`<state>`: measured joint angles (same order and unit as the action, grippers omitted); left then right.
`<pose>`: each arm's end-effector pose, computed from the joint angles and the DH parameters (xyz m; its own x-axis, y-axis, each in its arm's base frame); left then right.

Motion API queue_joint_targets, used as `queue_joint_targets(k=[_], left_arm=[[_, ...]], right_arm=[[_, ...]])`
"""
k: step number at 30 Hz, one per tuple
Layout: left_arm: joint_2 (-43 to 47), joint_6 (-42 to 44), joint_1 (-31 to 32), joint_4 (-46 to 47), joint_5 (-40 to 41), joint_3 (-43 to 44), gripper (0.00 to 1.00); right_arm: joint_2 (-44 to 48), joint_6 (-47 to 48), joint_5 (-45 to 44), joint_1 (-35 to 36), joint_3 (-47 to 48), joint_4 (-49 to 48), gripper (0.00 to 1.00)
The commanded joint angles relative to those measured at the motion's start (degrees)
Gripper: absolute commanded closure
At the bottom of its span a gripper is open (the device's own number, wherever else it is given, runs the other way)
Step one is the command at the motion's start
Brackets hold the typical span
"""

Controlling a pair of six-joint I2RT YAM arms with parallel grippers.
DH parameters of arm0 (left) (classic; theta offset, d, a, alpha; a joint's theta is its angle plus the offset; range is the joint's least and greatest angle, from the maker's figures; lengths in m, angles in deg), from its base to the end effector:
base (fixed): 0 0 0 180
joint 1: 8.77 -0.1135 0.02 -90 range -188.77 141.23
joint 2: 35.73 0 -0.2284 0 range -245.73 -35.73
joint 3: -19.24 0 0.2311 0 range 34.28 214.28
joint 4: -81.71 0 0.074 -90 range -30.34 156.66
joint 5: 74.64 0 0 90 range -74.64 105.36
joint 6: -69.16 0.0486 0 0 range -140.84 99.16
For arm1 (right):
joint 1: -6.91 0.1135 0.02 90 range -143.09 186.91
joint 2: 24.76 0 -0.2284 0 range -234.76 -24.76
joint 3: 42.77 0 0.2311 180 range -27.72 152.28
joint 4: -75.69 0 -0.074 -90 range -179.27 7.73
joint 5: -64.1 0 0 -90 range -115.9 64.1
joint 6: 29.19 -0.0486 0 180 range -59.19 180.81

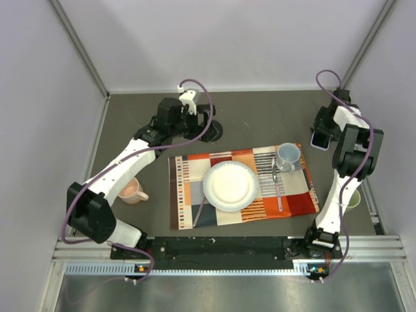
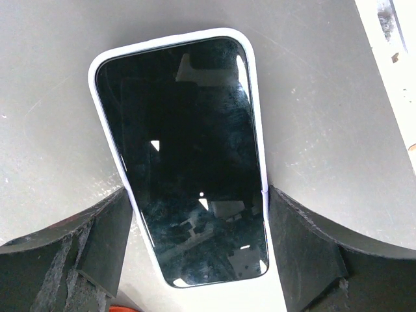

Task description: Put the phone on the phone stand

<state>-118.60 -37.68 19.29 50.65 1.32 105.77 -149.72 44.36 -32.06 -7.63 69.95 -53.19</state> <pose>0.2855 -0.1656 0.2991 -0.5760 -0.0115 -0.8174 0.5010 0.7851 -0.3641 0.4164 -0.1134 0.1424 -0.7459 0.4843 -0.4572 0.5291 0.8479 0.0350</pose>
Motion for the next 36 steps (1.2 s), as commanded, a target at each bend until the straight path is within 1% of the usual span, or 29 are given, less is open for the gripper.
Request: queue_joint_targets(k=[1, 26, 36], left_arm=[[2.5, 0.2, 0.2, 0.9, 0.2, 1.0, 0.03], [4.1, -0.4, 0.2, 1.3, -0.7, 1.8, 0.02], [4.3, -0.4, 0.2, 1.0, -0.9, 1.7, 0.02]], right_arm=[[4.9, -0.3, 2.3, -0.5, -4.1, -2.5, 1.0], [14.8, -1.0, 1.3, -0.6, -12.8, -12.2, 1.0], [14.4, -0.7, 1.5, -0.6, -12.8, -11.6, 1.0]])
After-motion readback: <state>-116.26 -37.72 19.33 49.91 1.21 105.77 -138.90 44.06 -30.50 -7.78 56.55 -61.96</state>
